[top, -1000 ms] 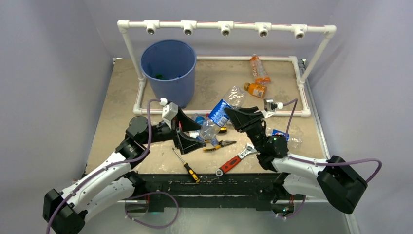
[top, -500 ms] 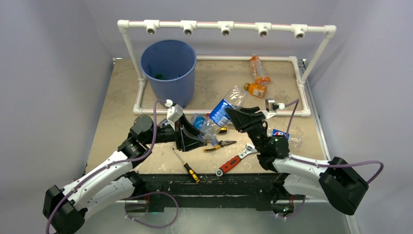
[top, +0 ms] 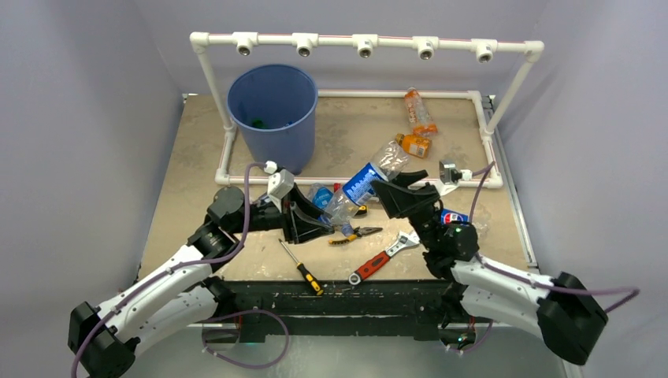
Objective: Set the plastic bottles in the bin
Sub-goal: Pick up the plastic bottle at the center of the board.
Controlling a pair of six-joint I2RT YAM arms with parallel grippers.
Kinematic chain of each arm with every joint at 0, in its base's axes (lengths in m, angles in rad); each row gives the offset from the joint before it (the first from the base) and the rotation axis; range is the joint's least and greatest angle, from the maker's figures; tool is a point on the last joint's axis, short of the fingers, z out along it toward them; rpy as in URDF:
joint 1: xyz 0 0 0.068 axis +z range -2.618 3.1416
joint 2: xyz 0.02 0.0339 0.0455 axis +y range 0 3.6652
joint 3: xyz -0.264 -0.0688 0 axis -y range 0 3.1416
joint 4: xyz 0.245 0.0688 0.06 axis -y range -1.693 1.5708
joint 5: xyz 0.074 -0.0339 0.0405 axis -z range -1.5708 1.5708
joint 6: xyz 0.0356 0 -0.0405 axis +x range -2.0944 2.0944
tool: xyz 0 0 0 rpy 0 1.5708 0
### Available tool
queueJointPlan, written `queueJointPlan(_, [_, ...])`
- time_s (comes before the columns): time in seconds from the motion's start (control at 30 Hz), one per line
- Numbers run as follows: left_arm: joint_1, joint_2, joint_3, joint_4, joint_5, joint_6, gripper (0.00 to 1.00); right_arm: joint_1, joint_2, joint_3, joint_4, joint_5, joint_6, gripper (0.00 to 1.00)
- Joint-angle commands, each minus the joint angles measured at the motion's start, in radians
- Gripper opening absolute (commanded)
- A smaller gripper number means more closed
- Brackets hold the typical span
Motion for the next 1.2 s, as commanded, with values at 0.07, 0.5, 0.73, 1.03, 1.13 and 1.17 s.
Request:
queueJointPlan(0.07, [0.002, -0.035, 0.024, -0.024, -0.053, 0.045, 0.0, 0.004, -0.301, 0.094, -0.488, -0.004, -0.122, 0.97])
queueJointPlan(0.5, [0.002, -0.025, 0.038, -0.073, -0.084, 0.084, 0.0, 0.004, -0.668, 0.351, -1.414, 0.049, -0.384, 0.99])
queueJointPlan(0.73, [0.001, 0.051, 0.167, -0.312, -0.07, 0.163, 0.0, 0.004, -0.593, 0.512, -1.604, 0.029, -0.493, 0.99])
queueJointPlan(1.03, [-0.001, 0.102, 0.361, -0.718, -0.161, 0.285, 0.0, 0.004, -0.434, 0.653, -1.627, -0.031, -0.607, 0.99])
queueJointPlan(1.13, [-0.001, 0.104, 0.386, -0.789, -0.22, 0.294, 0.0, 0.004, -0.404, 0.679, -1.632, 0.023, -0.594, 0.99])
queueJointPlan(1.17, [0.0, 0.1, 0.391, -0.805, -0.25, 0.297, 0.0, 0.004, -0.395, 0.686, -1.645, 0.066, -0.58, 0.99])
